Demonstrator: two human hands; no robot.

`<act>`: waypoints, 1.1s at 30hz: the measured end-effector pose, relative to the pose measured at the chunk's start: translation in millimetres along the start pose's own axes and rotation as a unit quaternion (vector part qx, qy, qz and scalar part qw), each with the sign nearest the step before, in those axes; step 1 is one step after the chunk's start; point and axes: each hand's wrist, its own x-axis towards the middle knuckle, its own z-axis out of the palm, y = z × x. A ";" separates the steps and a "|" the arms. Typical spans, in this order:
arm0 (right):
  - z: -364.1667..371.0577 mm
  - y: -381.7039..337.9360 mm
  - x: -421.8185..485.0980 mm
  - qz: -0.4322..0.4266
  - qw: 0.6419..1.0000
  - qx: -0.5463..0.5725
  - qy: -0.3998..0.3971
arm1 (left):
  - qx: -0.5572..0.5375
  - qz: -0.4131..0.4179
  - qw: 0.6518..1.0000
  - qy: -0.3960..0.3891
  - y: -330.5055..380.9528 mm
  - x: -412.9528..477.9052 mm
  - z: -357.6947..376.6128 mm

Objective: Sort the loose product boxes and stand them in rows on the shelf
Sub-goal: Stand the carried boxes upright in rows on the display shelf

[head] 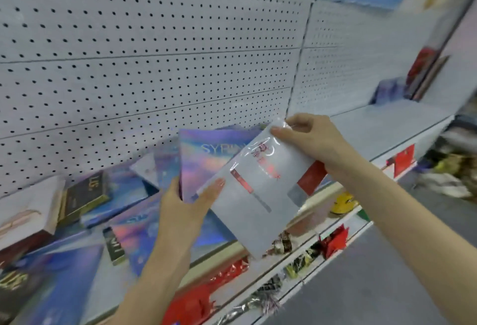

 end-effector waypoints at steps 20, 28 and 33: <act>-253.4 186.9 119.7 0.158 0.945 0.246 0.144 | -0.103 0.047 0.993 -0.026 -44.7 103.3 397.8; -394.3 249.0 224.4 0.189 0.906 0.303 0.228 | -0.065 0.034 0.997 0.003 -74.1 179.6 528.8; -475.4 309.9 280.2 0.173 0.938 0.254 0.162 | -0.027 0.046 0.998 0.015 -116.3 202.5 604.2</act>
